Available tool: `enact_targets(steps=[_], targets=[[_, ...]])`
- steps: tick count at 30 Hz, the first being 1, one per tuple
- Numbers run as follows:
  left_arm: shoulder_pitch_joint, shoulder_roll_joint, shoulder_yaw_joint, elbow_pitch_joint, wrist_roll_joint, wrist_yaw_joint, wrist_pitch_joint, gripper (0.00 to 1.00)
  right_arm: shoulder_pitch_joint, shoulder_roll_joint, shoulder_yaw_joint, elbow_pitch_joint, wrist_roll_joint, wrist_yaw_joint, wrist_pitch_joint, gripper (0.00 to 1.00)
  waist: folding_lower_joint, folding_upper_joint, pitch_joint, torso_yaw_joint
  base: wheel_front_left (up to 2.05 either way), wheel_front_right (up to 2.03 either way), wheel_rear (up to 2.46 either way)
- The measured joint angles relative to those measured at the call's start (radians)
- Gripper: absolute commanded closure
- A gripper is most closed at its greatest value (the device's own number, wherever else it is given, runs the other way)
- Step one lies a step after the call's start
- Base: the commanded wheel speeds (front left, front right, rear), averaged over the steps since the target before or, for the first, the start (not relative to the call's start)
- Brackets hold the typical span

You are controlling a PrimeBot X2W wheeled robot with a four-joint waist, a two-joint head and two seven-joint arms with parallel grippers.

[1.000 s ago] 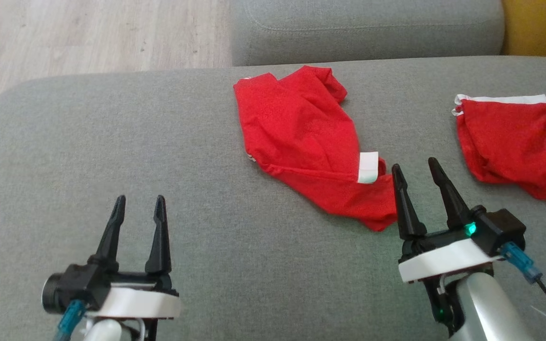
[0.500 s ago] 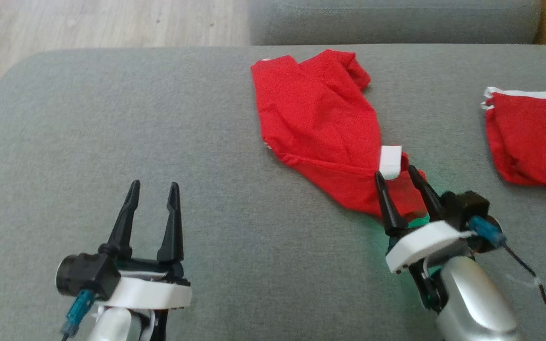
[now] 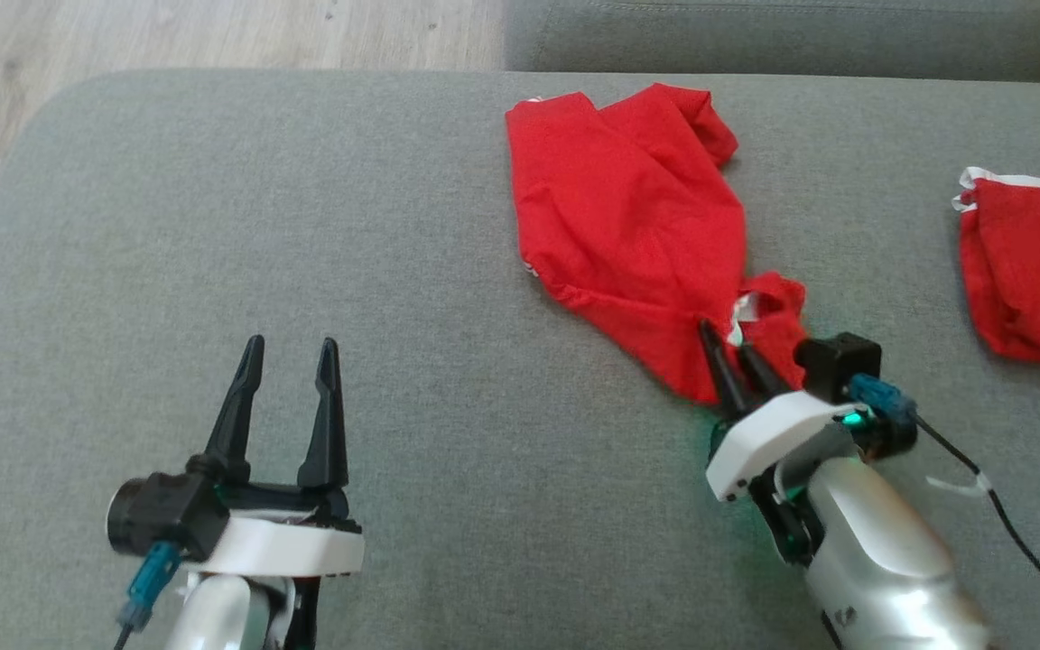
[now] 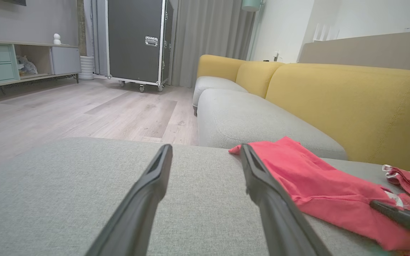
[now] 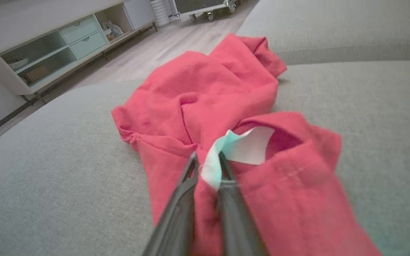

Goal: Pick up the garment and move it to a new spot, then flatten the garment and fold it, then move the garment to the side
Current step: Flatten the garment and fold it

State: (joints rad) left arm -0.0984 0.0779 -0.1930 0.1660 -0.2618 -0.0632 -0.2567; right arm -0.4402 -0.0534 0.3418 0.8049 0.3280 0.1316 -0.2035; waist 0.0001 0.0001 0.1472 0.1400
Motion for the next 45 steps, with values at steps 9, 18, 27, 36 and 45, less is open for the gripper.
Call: enact_targets(steps=[9,18,27,36,45], targets=[[0.004,-0.015,0.038,0.011,0.017,-0.018,0.000,0.00,-0.023,-0.002,0.028,-0.123,-0.145,0.000,-0.041,1.00,-0.0001,0.0000,-0.042,-0.035,0.00,0.00,0.00],[0.050,-0.025,0.054,0.014,0.017,-0.026,0.000,0.00,-0.034,-0.008,0.145,-0.334,-0.210,0.000,-0.006,1.00,-0.0002,0.0000,-0.119,-0.049,0.00,0.00,0.00],[0.101,-0.026,0.068,0.012,0.017,-0.026,0.000,0.00,-0.290,-0.011,0.304,-0.439,0.001,0.000,0.052,1.00,-0.0003,0.0000,-0.184,-0.009,0.00,0.00,0.00],[0.130,-0.026,0.068,0.004,0.017,-0.026,0.000,0.00,-0.405,-0.010,0.058,-0.173,0.105,0.000,0.137,1.00,-0.0001,0.0000,-0.179,0.021,0.00,0.00,0.00],[0.120,-0.026,0.059,-0.003,0.016,-0.026,0.000,0.00,-0.335,-0.026,-0.384,0.396,-0.130,0.000,0.182,1.00,0.0000,0.0000,-0.124,0.037,0.00,0.00,0.00]])
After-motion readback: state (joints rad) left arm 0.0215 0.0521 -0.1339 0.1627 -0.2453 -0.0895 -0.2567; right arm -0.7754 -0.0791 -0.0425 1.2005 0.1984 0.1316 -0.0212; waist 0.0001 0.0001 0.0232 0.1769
